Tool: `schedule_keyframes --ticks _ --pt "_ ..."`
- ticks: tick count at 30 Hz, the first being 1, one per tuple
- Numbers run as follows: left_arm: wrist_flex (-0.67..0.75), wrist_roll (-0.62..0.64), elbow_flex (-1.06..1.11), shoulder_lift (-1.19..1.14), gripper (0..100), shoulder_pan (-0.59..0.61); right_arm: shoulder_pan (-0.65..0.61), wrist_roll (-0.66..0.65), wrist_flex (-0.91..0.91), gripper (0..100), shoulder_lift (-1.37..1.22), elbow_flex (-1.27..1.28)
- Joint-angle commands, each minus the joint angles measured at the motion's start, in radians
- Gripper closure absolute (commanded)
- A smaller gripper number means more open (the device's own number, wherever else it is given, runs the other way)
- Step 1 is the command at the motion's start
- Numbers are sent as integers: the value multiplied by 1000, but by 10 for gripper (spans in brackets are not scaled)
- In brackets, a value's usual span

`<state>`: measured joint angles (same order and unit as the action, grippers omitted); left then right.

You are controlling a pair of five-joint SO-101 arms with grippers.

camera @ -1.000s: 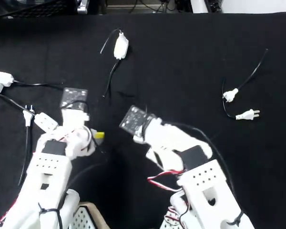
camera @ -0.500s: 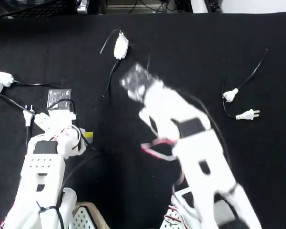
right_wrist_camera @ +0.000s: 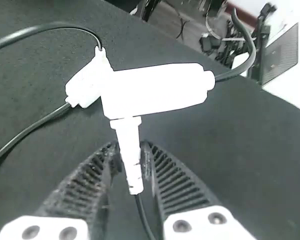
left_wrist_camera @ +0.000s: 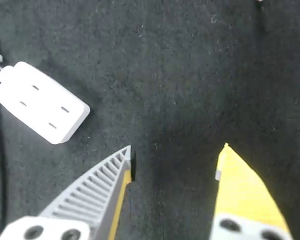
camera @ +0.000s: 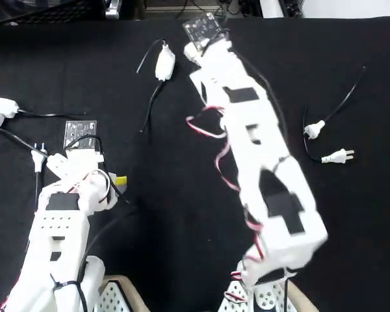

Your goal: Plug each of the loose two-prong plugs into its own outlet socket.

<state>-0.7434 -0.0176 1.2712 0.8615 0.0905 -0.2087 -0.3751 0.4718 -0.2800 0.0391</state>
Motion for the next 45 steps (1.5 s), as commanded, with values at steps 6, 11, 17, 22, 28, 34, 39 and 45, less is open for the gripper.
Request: schedule_keyframes --ticks 6,11,17,22,28,34,39,45 --pt "48 3 -2 8 723 12 23 129 75 986 -481 -627" --pt "51 6 -2 8 723 12 37 210 124 984 -768 -983" --pt "74 9 -2 -2 724 12 51 210 299 910 -1078 -1371" --pt "78 9 7 6 722 12 66 215 417 799 -1233 -1666" --pt "80 9 7 5 722 12 60 210 453 740 -1247 -1705" --pt "80 9 7 6 722 12 54 215 582 669 -1179 -1710" --pt "80 9 7 6 722 12 57 216 671 614 -1066 -1709" --pt "80 5 7 6 722 -15 55 207 793 602 -931 -1707"
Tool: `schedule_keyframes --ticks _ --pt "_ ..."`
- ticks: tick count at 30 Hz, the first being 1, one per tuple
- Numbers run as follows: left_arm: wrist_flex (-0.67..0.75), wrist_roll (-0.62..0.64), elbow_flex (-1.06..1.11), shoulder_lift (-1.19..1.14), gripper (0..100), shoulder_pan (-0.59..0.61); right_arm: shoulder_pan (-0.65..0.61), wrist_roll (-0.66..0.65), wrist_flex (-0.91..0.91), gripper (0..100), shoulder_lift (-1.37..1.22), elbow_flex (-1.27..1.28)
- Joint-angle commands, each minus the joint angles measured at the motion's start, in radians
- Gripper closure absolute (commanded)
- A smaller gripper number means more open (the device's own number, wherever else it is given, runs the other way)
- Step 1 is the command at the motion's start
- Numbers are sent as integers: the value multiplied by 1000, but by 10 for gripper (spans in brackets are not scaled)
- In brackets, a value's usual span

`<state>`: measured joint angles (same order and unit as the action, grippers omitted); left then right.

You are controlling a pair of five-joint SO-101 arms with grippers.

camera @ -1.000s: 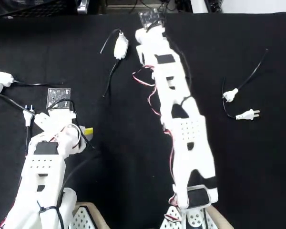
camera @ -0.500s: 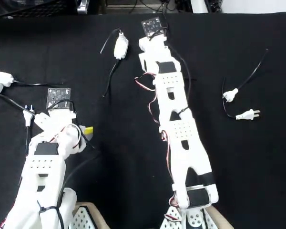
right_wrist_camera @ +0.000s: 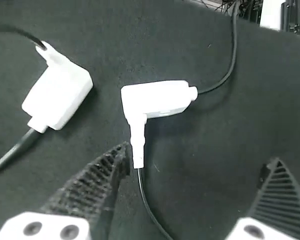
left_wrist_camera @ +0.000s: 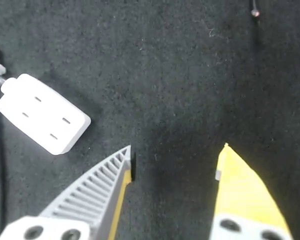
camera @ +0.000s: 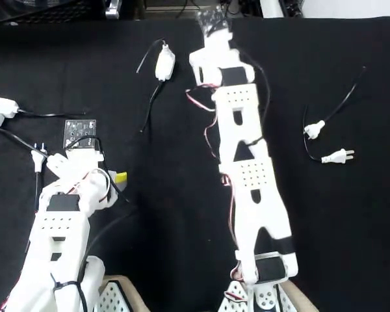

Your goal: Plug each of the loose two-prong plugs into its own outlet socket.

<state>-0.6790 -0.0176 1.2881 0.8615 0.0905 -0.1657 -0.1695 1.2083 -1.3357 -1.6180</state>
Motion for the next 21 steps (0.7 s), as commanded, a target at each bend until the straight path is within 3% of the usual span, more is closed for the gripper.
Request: schedule_keyframes --ticks 1,10,17,21 --pt "15 5 -10 6 722 -13 11 2 87 602 148 -51" --pt "9 11 -19 9 726 24 -98 -9 416 606 363 -44" --pt "-104 192 -91 91 726 364 -250 -9 502 606 455 -47" --pt "-238 201 -87 219 726 576 -259 18 503 606 473 -44"
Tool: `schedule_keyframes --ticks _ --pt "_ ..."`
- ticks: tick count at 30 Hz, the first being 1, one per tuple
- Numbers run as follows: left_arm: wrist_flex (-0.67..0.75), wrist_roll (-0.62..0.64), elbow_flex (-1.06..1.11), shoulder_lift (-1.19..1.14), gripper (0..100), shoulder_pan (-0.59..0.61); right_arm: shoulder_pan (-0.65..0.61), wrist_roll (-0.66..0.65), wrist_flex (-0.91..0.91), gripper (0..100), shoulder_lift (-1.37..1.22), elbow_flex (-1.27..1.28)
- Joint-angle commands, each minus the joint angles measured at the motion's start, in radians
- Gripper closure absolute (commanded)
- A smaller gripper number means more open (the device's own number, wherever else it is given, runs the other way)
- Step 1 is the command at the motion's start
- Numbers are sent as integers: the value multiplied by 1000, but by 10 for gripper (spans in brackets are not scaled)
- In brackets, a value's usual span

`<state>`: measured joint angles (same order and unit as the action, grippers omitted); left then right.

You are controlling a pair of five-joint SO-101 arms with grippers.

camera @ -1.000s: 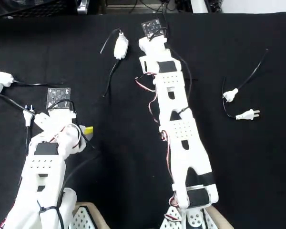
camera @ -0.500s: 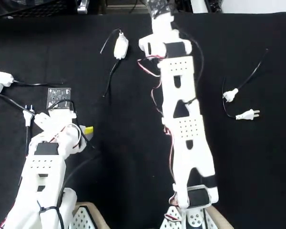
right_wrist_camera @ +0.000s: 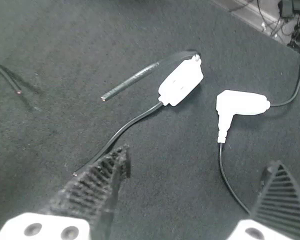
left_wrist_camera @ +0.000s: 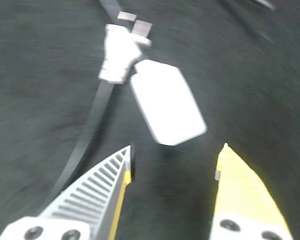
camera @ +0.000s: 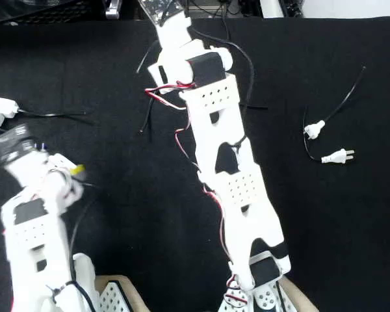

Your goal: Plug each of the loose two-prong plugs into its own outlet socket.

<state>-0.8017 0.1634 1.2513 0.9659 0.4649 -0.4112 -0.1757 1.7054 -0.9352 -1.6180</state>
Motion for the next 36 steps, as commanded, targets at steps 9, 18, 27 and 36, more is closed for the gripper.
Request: schedule_keyframes --ticks 9,18,27,36 --pt "-224 -152 19 304 726 851 -144 101 26 606 12 -42" --pt "-173 -310 -2 285 726 1205 -247 103 32 606 -81 -47" --pt "-483 -316 -858 -379 726 1216 -201 103 54 606 -36 -44" --pt "-838 -313 -1920 -1356 726 1336 -318 95 52 606 -119 -45"
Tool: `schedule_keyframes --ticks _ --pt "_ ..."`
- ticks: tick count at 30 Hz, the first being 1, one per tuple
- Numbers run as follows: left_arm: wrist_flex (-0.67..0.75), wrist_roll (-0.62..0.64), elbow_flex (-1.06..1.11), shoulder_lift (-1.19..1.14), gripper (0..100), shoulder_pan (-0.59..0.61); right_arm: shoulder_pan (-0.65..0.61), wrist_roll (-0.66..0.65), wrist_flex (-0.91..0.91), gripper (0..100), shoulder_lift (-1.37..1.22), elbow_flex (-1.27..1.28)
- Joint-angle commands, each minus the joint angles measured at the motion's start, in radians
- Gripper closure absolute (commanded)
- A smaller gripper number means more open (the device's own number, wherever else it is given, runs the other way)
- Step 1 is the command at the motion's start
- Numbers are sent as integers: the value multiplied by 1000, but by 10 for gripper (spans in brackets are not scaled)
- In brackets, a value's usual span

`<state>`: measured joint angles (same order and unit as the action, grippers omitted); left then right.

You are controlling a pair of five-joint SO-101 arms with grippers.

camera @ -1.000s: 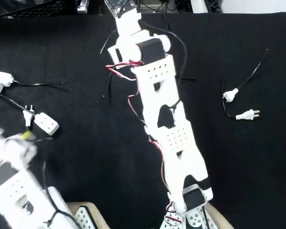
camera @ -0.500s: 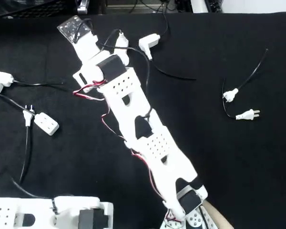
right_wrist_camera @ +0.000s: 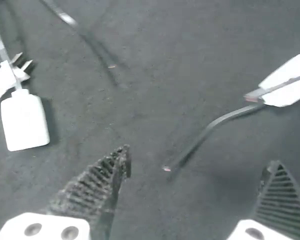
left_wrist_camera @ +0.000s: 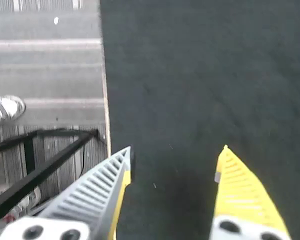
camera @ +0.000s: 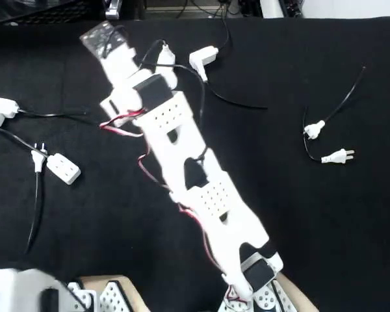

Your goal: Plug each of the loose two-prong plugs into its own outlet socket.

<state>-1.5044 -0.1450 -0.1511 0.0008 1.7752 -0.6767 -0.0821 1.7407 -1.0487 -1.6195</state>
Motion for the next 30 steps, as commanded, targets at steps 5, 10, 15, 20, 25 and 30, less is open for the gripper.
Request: schedule_keyframes --ticks 5,10,15,20,25,30 --pt "-256 0 -863 -713 726 24 -123 9 15 606 -45 -42" --pt "-255 38 -986 -862 726 22 -210 11 -9 606 -96 -42" --pt "-255 38 -998 -947 726 18 -305 60 -66 606 -173 -44" --pt "-252 38 -1001 -1008 726 12 -358 72 -72 606 -193 -48" --pt "-215 40 -1001 -1057 726 10 -370 77 -75 606 -185 -48" --pt "-180 40 -995 -1071 726 12 -377 77 -89 606 -191 -44"
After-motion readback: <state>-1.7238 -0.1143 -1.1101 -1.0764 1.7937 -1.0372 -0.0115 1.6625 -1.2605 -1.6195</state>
